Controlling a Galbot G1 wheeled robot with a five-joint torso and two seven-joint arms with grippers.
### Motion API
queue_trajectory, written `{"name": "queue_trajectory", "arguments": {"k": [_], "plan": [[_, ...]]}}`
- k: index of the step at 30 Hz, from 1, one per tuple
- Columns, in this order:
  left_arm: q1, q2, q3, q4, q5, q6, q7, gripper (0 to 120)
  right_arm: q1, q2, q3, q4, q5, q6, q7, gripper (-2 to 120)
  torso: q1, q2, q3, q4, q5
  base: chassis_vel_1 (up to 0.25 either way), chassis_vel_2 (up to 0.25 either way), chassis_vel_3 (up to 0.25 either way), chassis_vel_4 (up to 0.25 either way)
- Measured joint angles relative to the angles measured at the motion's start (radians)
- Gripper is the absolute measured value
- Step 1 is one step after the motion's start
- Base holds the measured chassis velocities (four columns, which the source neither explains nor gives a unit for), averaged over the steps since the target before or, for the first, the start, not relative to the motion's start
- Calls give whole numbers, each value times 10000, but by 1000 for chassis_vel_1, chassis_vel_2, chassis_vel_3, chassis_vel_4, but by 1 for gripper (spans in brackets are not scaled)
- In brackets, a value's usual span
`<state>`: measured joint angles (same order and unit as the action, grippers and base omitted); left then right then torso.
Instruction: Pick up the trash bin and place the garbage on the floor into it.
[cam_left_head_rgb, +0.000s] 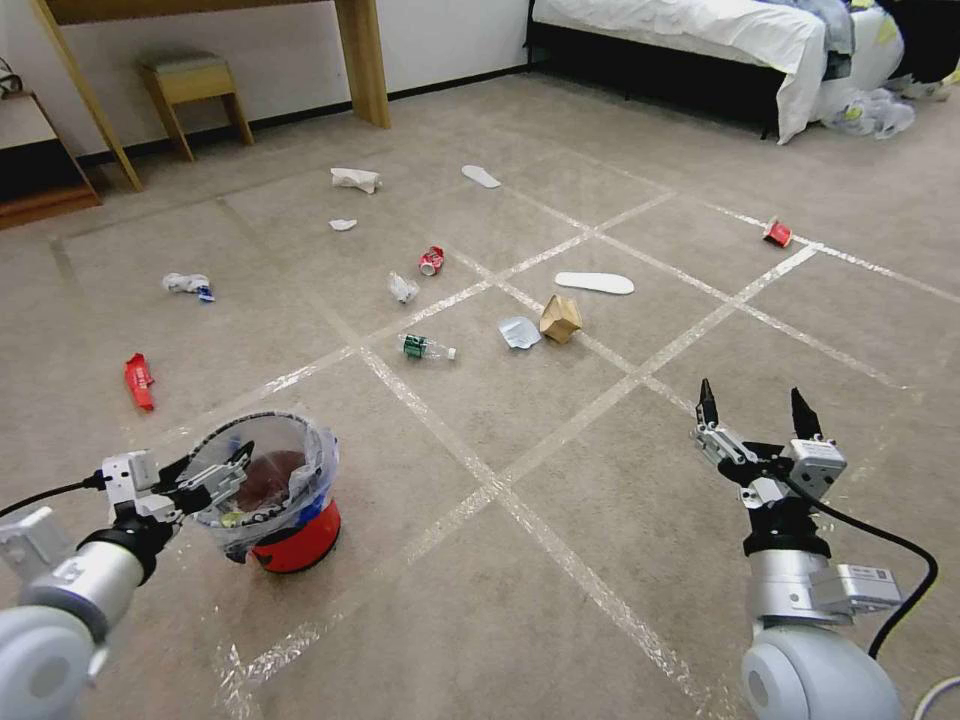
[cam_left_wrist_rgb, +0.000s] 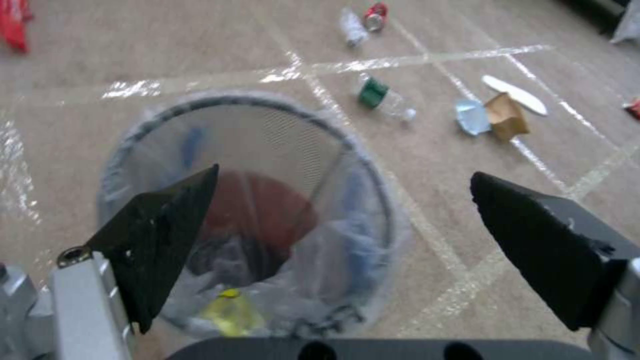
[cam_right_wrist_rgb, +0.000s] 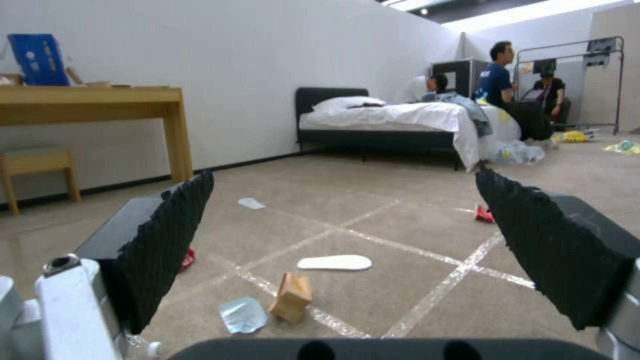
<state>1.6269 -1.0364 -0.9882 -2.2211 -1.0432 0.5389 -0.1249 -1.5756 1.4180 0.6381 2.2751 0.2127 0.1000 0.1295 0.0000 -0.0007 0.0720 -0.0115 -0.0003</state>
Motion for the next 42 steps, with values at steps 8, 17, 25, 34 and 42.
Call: {"name": "queue_trajectory", "arguments": {"k": [8,17,25,34,42], "plan": [[-993,1360,65,1865,-1882,673,-56,100,-282,106,111,118,-143,41,37,100,0,0,0,-4,-4,0,0,0,0],[-1777,2778,683,4436,-2089,515,1089,100,-518,139,242,174,-276,8,54,100,0,0,0,-2,1,0,0,0,0],[-2373,3160,1252,6198,-2020,330,1802,100,-632,354,249,89,-546,6,60,100,0,0,0,-1,0,0,0,0,0],[-2999,3286,1646,7357,-1683,91,2425,100,-815,527,300,45,-749,8,62,100,-1,0,0,-1,1,0,0,0,0],[-3165,2985,1713,7424,-1624,57,2404,100,-698,486,265,-97,-753,0,72,100,-1,-1,0,0,2,0,0,0,0]]}}
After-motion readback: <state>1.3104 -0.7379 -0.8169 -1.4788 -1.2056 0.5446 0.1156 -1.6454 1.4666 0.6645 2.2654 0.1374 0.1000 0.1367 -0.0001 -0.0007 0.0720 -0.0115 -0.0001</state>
